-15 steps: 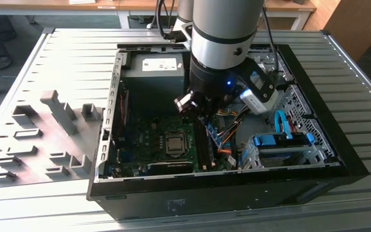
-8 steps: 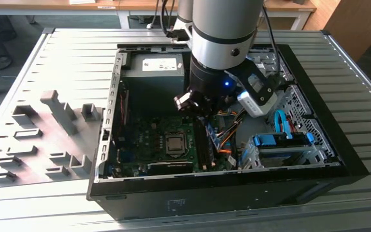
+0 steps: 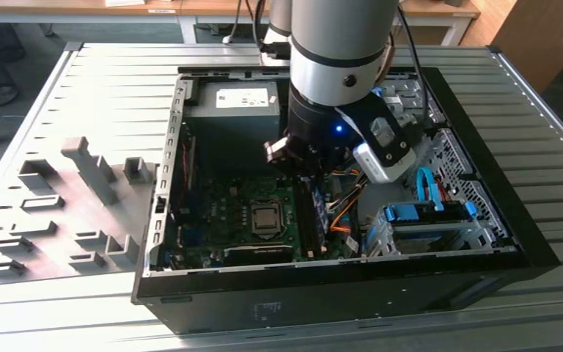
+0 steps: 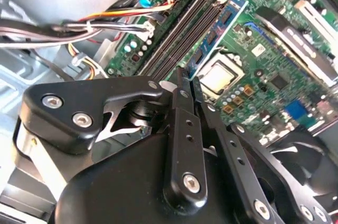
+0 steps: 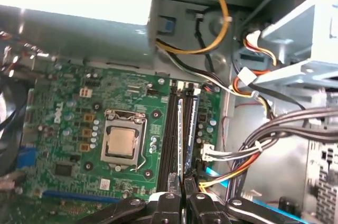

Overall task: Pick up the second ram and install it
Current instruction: 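Insert the second ram into the second slot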

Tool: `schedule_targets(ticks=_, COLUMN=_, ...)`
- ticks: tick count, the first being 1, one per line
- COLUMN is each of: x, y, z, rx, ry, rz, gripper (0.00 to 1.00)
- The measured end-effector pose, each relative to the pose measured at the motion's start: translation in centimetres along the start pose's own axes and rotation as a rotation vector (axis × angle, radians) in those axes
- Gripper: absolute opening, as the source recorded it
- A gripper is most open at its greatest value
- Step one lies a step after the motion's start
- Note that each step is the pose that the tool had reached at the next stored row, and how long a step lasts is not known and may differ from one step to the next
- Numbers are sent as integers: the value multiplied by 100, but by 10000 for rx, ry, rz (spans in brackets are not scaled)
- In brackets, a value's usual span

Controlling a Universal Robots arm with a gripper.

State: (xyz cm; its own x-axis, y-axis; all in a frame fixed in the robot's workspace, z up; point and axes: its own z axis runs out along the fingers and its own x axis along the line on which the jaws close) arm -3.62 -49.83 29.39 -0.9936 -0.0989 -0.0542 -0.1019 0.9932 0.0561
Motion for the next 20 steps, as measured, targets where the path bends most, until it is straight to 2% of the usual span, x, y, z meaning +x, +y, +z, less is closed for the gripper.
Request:
schedule_targets(ticks=8, x=0, y=0, z=8, rx=76, ry=-80, rz=1413, gripper=14)
schedule_targets(ticks=20, x=1, y=-1, z=16, rx=177, ry=-183, rz=3259, gripper=14)
